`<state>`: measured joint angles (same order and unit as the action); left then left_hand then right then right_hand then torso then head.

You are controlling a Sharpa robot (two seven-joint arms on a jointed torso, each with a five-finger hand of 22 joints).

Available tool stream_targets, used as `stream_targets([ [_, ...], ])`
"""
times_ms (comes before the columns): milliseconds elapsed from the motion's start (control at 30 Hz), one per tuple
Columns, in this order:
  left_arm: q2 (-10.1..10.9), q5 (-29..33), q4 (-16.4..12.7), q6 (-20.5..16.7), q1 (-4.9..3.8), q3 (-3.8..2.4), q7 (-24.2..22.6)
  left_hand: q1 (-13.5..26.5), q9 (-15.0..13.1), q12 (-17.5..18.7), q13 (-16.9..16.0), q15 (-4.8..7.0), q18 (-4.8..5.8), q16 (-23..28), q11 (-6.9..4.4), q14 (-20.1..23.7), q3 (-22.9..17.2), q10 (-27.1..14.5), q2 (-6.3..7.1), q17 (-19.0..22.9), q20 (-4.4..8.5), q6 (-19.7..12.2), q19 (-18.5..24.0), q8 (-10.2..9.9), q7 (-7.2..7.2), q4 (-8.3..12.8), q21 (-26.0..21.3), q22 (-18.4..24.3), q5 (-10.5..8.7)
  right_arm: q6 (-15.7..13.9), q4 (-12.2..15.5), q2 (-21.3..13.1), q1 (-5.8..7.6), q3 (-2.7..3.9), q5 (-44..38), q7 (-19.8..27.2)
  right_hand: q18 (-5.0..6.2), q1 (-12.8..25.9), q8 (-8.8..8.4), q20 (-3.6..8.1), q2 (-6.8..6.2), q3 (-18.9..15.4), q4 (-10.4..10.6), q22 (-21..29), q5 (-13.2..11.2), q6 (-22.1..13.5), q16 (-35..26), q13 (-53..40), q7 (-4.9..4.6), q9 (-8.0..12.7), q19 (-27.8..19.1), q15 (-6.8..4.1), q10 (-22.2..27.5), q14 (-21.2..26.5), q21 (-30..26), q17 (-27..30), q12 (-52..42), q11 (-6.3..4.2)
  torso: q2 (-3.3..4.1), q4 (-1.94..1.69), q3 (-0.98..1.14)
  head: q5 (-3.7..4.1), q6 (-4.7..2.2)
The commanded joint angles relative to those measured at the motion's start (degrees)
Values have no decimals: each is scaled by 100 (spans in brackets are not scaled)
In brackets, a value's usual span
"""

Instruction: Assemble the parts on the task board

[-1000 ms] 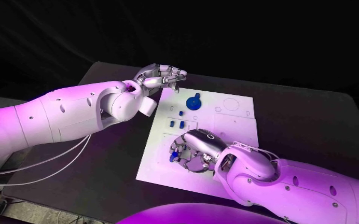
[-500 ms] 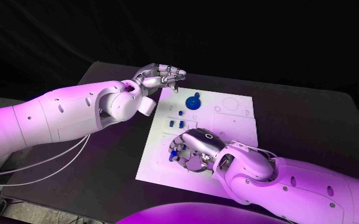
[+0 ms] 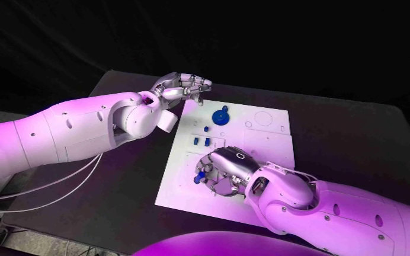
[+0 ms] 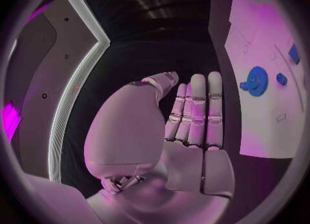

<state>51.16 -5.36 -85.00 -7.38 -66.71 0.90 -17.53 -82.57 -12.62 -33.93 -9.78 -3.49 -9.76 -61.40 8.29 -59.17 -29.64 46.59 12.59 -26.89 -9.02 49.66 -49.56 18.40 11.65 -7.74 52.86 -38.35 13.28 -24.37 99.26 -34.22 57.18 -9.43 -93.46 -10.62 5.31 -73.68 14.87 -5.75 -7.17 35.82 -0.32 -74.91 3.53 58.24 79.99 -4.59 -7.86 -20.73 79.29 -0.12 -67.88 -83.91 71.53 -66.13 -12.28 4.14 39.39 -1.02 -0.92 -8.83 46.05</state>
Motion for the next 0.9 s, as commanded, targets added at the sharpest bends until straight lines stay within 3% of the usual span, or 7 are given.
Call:
stream_targets([
  [33, -1, 27, -14, 97, -3, -3, -22, -8, -7, -27, 9, -32, -76, 20, -9, 5, 17, -43, -44, 5, -22, -37, 2, 7, 2, 9, -26, 9, 9, 53, 6, -12, -6, 0, -114, -70, -67, 9, 144, 12, 35, 25, 0, -174, 32, 37, 21, 7, 8, -205, 0, -25, 28, -171, -13, -2, 27, -5, 2, 2, -2, -3, 2],
  [367, 5, 27, -17, 99, -3, -3, -18, -1, -8, -31, 10, -33, -77, 19, -8, 8, 21, -53, -45, 4, -23, -40, 2, 11, 2, 6, -29, 11, 10, 356, -6, 13, -7, 0, -151, -108, -62, 67, 159, 7, -12, 1, 8, -163, -1, 18, 16, 6, 0, -221, -14, -17, 32, -167, -38, 15, 38, 6, -3, -1, -6, 3, 17],
  [567, 6, 27, -18, 96, -3, -3, -18, -1, -8, -31, 10, -33, -77, 19, -8, 8, 21, -53, -45, 4, -23, -40, 2, 11, 2, 6, -29, 11, 10, 536, -39, 86, -7, -2, -154, -94, -55, 166, 139, -5, -116, -56, 32, -149, 33, -60, 8, 6, -23, -220, -36, -3, 55, -159, -76, 38, 62, 23, 0, -2, -5, 11, 20],
  [900, 4, 27, -18, 103, -3, -3, -13, -1, -8, -31, 10, -33, -77, 19, -8, 8, 21, -53, -45, 4, -23, -40, 2, 11, 2, 6, -29, 11, 10, 462, -71, 141, -26, -7, -123, -230, -40, 286, 16, -22, -271, -135, 77, -114, 147, -256, -10, -32, -84, -167, -76, 17, 20, -145, -154, 93, 37, 48, -3, 0, -4, 17, 21],
])
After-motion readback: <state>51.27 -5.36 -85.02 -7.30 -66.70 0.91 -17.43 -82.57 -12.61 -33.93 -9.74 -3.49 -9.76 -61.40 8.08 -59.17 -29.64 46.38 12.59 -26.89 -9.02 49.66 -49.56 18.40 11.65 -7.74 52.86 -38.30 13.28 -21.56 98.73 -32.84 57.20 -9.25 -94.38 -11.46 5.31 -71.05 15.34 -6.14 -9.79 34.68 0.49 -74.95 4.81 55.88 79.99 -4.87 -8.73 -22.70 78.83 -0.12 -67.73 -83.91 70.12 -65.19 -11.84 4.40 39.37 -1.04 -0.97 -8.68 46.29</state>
